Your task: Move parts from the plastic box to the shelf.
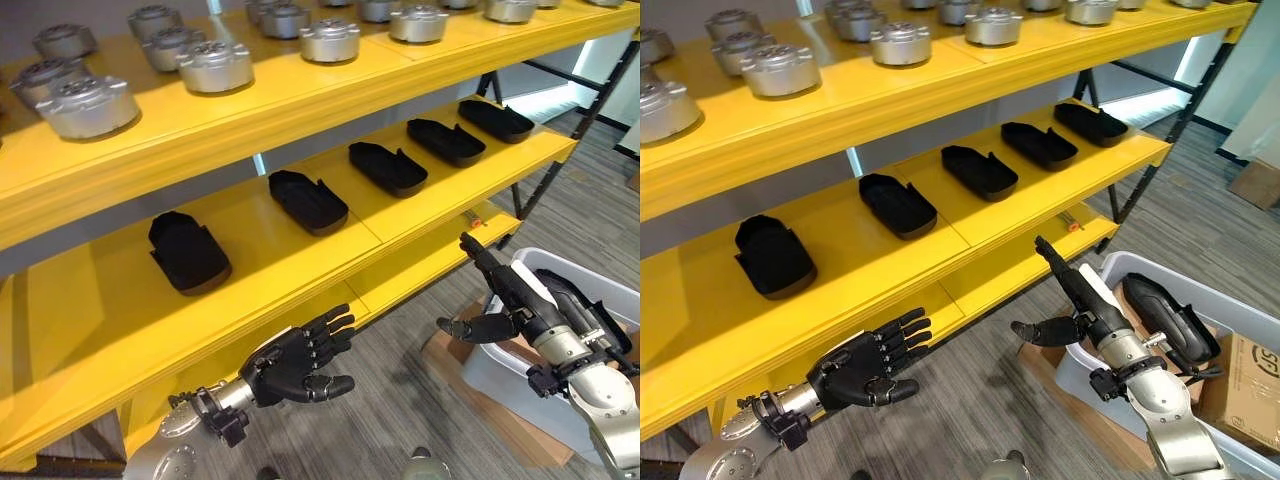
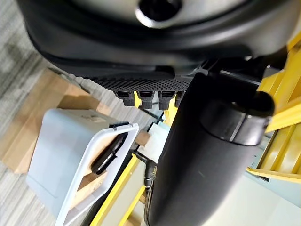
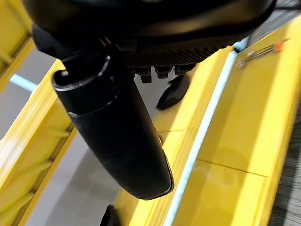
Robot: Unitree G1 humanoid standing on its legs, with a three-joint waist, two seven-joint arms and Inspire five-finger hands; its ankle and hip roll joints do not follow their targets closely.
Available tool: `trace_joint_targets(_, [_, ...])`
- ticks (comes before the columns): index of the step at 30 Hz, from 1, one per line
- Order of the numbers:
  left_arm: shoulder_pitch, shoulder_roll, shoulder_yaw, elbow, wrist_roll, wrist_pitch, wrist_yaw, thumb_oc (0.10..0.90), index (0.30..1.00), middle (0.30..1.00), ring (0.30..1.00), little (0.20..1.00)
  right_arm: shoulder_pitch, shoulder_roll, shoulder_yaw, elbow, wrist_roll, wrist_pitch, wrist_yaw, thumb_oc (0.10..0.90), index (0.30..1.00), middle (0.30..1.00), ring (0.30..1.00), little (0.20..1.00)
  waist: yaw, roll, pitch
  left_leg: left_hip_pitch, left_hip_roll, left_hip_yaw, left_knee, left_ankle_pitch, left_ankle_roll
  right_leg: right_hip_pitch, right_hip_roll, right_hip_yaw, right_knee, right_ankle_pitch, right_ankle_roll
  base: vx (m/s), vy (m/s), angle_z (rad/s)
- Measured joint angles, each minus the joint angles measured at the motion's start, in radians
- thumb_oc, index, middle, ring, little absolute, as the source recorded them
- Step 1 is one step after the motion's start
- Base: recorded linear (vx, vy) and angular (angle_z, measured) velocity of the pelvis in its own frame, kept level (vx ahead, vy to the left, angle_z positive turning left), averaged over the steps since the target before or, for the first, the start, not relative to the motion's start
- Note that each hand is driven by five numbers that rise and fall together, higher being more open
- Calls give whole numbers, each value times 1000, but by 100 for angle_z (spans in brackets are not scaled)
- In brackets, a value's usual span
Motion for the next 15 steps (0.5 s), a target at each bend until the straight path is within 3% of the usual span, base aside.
trace_joint_targets(4, [15, -64, 5, 0, -19, -33, 60, 900, 1000, 1000, 1000, 1000, 35, 49, -2, 35, 1, 5, -110, 900, 1000, 1000, 1000, 1000, 1, -7, -8, 22, 7, 28, -23, 8, -11, -15, 11, 14, -3, -1, -4, 6, -107, -19])
trace_joint_targets(8, [41, -95, 6, -1, -19, -47, 105, 900, 1000, 1000, 1000, 1000, 38, 205, -84, 157, 168, 143, -316, 900, 1000, 1000, 1000, 1000, -3, -19, -19, 22, 18, 70, -34, 9, -12, -59, 20, 25, 10, -1, -6, -16, -91, -29])
trace_joint_targets(12, [40, -96, -5, -1, -104, -45, 109, 900, 1000, 1000, 1000, 1000, 39, 241, -73, 223, 213, 223, -406, 900, 1000, 1000, 1000, 1000, -41, -12, -19, 33, 20, 101, -34, 14, -19, -71, 24, 37, 14, 6, -1, 36, -23, -22])
trace_joint_targets(15, [-13, -94, -12, -1, -140, -47, 111, 900, 1000, 1000, 1000, 1000, 35, 243, -55, 241, 209, 222, -444, 900, 1000, 1000, 1000, 1000, -54, -4, -19, 61, 22, 124, -34, 8, -21, -69, 36, 61, 10, 5, -2, 90, -10, -25])
